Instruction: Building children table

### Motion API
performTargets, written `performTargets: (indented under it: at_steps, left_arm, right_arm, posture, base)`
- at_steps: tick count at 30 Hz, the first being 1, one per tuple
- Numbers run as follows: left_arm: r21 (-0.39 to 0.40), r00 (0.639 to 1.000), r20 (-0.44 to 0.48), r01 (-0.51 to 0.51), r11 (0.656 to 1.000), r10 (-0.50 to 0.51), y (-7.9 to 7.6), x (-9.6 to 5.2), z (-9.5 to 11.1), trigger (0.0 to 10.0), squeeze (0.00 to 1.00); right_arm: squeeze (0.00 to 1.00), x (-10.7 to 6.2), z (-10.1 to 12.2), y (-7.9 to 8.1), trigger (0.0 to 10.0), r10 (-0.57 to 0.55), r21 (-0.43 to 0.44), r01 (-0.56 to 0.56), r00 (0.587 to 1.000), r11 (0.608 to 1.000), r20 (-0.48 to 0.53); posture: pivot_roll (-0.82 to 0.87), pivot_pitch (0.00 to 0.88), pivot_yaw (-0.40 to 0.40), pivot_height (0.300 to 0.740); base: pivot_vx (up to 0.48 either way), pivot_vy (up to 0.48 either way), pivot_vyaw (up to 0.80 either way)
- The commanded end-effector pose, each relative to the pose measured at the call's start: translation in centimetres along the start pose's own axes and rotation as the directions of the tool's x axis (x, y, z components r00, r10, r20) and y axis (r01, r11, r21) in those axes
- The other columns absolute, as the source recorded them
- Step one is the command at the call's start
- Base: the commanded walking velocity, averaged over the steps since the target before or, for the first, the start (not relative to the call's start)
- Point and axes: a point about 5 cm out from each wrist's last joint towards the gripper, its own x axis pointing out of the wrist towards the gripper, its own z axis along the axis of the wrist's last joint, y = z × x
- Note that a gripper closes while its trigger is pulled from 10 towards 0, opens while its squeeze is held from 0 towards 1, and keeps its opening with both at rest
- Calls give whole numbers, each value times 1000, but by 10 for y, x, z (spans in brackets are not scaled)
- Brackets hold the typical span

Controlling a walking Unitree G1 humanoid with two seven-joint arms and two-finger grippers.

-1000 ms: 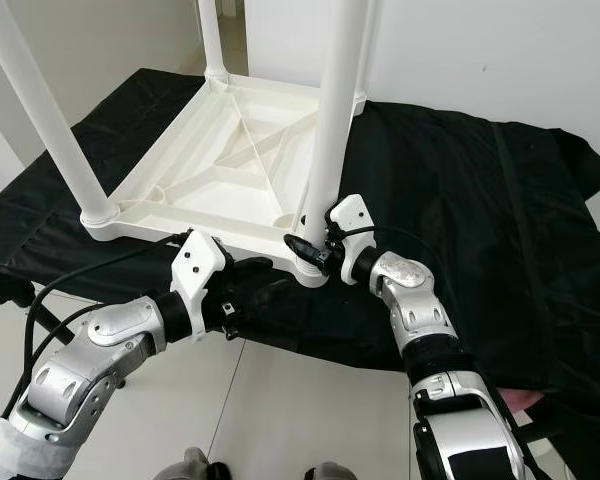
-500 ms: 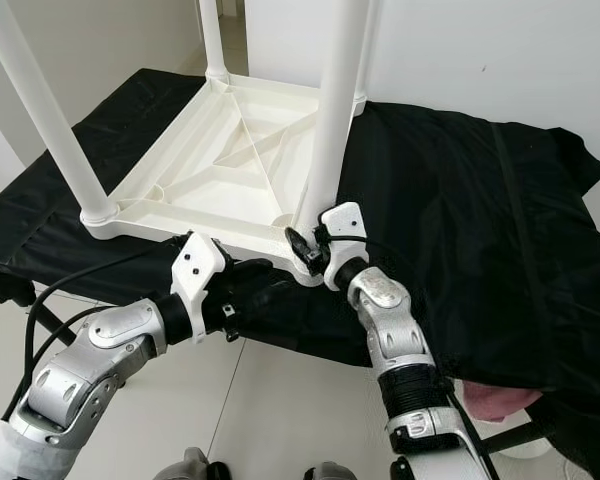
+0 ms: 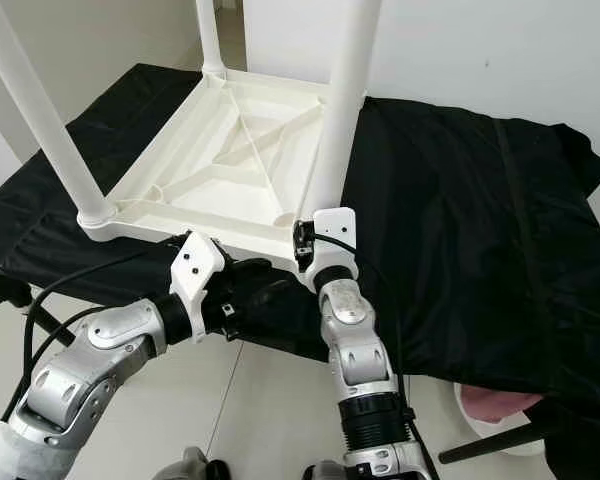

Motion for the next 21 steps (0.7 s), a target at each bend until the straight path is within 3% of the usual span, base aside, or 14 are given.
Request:
performTargets:
  at_steps: [1, 7, 10, 11, 12, 13, 18, 21]
  left_arm:
    - [-7, 1000, -1, 20, 1000, -20, -4, -1, 0, 10000, 0]
    - [-4, 1000, 1, 17, 1000, -17, -3, 0, 1, 10000, 0]
    - [-2, 1000, 4, 14, 1000, -14, -2, 1, 1, 10000, 0]
    - [-1, 1000, 5, 14, 1000, -14, -2, 1, 1, 10000, 0]
    - [0, 1000, 6, 14, 1000, -14, -2, 1, 1, 10000, 0]
    - [1, 1000, 6, 16, 1000, -16, -2, 1, 1, 10000, 0]
    - [4, 1000, 6, 18, 1000, -18, -1, 2, 2, 10000, 0]
    - [9, 1000, 8, 19, 1000, -19, 2, 2, 3, 10000, 0]
  right_arm:
    - [1000, -2, 5, 0, 10000, -2, 35, 1, 1000, 999, 19]
    - [1000, -2, 10, -4, 10000, 61, 76, -64, 997, 995, 41]
    - [1000, -1, 12, -11, 10000, 124, 68, -128, 991, 990, 47]
    - [1000, -2, 11, -13, 10000, 198, 63, -201, 979, 978, 40]
    - [35, -4, 11, -15, 10000, 272, 32, -273, 962, 961, 35]
    - [0, -6, 9, -17, 10000, 357, 20, -357, 934, 934, 23]
    - [0, -8, 8, -21, 10000, 460, -18, -459, 888, 888, 9]
    - [0, -5, 5, -33, 10000, 628, -125, -629, 777, 767, -50]
  posture:
    - [-75, 72, -6, 740]
    - [-74, 69, -7, 740]
    - [-82, 65, -11, 740]
    - [-82, 65, -11, 740]
    - [-82, 65, -11, 740]
    - [-89, 61, -8, 740]
    - [-92, 58, -4, 740]
    - [-95, 56, 2, 740]
  base:
    - [0, 0, 0]
    - [0, 0, 0]
    - [0, 0, 0]
    - [0, 0, 0]
    - [0, 0, 0]
    - [0, 0, 0]
    - [0, 0, 0]
    - [0, 0, 0]
